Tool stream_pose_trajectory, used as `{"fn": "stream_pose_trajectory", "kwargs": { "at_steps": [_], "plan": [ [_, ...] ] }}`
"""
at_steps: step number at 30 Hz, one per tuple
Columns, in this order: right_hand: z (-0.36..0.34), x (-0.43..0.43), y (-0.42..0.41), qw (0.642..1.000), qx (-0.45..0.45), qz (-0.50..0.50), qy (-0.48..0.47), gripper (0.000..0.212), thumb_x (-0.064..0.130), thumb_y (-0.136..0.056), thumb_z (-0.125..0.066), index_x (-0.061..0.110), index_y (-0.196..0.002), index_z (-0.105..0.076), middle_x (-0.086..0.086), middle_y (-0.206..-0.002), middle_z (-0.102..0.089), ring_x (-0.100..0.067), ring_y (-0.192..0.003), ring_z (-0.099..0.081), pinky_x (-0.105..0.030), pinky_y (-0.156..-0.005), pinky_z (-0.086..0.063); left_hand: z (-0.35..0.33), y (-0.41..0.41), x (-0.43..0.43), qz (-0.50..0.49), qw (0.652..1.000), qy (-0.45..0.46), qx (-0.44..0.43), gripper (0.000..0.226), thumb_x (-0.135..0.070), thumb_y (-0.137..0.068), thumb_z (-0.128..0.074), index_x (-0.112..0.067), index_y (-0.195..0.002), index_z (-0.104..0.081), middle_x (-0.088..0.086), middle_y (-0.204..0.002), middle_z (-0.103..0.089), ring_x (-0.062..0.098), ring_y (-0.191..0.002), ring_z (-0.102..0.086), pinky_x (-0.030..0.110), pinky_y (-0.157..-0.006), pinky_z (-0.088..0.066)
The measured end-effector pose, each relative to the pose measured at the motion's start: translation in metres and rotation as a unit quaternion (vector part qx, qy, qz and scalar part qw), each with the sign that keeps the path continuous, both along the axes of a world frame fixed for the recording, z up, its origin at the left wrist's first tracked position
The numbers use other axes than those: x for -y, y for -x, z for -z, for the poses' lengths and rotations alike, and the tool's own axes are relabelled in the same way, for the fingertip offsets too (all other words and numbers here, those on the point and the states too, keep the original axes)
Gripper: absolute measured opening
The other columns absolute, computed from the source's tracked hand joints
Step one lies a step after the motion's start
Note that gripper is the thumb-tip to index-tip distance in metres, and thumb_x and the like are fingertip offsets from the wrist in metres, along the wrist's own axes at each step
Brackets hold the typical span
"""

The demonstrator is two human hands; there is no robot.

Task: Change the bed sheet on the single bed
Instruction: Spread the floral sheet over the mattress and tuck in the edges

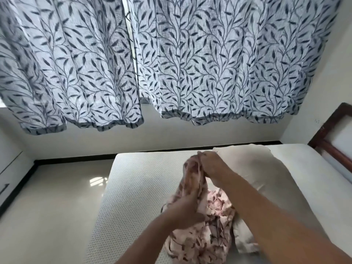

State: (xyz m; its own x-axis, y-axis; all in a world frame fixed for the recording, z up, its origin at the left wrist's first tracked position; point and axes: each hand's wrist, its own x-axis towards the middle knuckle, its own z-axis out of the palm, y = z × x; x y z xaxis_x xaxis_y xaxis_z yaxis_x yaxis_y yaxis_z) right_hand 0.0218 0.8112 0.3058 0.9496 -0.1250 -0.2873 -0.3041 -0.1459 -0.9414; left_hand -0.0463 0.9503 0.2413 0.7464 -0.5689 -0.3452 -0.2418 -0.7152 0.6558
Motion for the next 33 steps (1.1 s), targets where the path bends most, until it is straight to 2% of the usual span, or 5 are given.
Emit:
{"fn": "stream_pose_trajectory", "kwargs": {
  "at_steps": [7, 14, 19, 25, 33],
  "plan": [
    [-0.073, 0.038, -0.014, 0.943, 0.069, -0.07, -0.318, 0.034, 0.01, -0.109, -0.037, 0.01, -0.081, -0.056, -0.008, -0.069, -0.059, -0.015, -0.057, -0.056, -0.029, -0.062, -0.051, 0.022, -0.001, 0.017, -0.067, 0.993, 0.076, -0.055, 0.086, -0.076, -0.079, -0.056, -0.023, -0.146, -0.042, 0.007, -0.146, -0.051, 0.025, -0.133, -0.05, 0.053, -0.111, -0.042],
    [-0.075, 0.067, -0.001, 0.959, 0.051, -0.271, -0.061, 0.029, 0.035, -0.091, -0.071, 0.008, -0.098, -0.064, -0.002, -0.074, -0.06, -0.014, -0.065, -0.057, -0.029, -0.065, -0.051, -0.002, -0.071, 0.022, -0.175, 0.949, 0.187, 0.186, 0.081, -0.046, -0.081, -0.079, -0.042, -0.146, -0.032, -0.013, -0.135, -0.042, 0.005, -0.119, -0.05, 0.03, -0.095, -0.051],
    [-0.079, 0.099, -0.002, 0.964, 0.045, -0.258, -0.044, 0.037, 0.026, -0.072, -0.089, 0.012, -0.099, -0.068, -0.002, -0.084, -0.065, -0.016, -0.073, -0.062, -0.034, -0.068, -0.055, -0.027, -0.094, 0.051, -0.153, 0.956, 0.247, 0.038, 0.013, -0.016, -0.08, -0.062, -0.024, -0.089, -0.065, 0.0, -0.093, -0.068, 0.018, -0.083, -0.059, 0.037, -0.078, -0.045],
    [-0.079, 0.139, -0.014, 0.87, 0.031, -0.213, 0.443, 0.057, 0.039, -0.071, -0.09, 0.019, -0.119, -0.065, 0.001, -0.109, -0.065, -0.018, -0.097, -0.061, -0.028, -0.077, -0.046, -0.078, -0.108, 0.057, -0.273, 0.889, 0.36, 0.078, 0.023, -0.01, -0.096, -0.055, -0.022, -0.078, -0.046, 0.006, -0.076, -0.049, 0.016, -0.071, -0.046, 0.029, -0.057, -0.037],
    [-0.091, 0.141, -0.022, 0.777, 0.433, 0.155, 0.43, 0.037, -0.006, -0.078, -0.069, 0.013, -0.109, -0.068, -0.007, -0.101, -0.06, -0.023, -0.091, -0.058, -0.028, -0.072, -0.044, -0.097, -0.14, 0.048, -0.115, 0.945, -0.051, 0.301, 0.029, -0.038, -0.09, -0.066, -0.022, -0.114, -0.064, 0.008, -0.105, -0.073, 0.03, -0.099, -0.068, 0.036, -0.076, -0.054]
  ]
}}
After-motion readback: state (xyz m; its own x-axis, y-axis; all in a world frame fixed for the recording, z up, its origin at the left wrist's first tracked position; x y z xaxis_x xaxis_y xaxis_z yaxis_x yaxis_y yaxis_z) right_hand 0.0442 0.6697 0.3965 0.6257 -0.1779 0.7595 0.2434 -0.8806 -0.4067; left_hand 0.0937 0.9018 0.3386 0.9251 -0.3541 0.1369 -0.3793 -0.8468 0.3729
